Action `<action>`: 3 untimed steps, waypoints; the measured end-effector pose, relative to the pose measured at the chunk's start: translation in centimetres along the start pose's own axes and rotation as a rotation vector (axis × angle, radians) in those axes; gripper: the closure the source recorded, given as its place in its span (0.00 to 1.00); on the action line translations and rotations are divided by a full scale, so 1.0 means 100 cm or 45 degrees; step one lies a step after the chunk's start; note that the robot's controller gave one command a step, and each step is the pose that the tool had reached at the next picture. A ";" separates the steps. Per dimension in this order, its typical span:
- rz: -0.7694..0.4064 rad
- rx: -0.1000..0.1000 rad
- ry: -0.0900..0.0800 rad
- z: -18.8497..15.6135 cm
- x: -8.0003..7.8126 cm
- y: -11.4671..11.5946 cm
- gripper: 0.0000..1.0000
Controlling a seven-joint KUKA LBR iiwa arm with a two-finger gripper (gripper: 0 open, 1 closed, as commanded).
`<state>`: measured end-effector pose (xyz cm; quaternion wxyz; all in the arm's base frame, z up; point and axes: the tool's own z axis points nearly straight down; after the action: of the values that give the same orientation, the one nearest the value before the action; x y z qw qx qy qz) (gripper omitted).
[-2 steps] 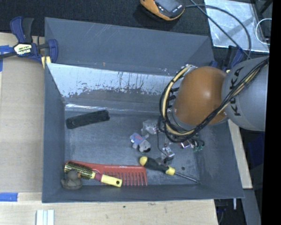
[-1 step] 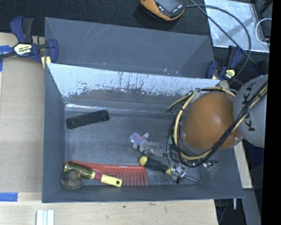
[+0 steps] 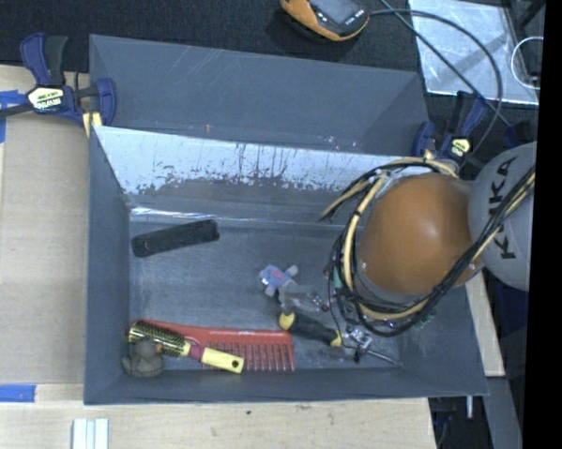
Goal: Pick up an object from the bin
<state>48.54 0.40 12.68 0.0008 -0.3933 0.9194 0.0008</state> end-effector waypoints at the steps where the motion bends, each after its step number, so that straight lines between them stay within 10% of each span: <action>1: -0.023 0.008 -0.006 0.045 0.069 -0.071 0.00; 2: -0.084 0.005 -0.003 0.053 0.073 -0.070 0.00; 3: -0.227 0.012 -0.009 0.056 0.032 -0.045 0.00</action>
Offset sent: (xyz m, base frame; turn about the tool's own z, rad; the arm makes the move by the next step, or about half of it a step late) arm -0.0020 -0.0549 -0.0568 -0.1237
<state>49.59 -5.07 7.05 0.0059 -0.4734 0.8808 -0.0022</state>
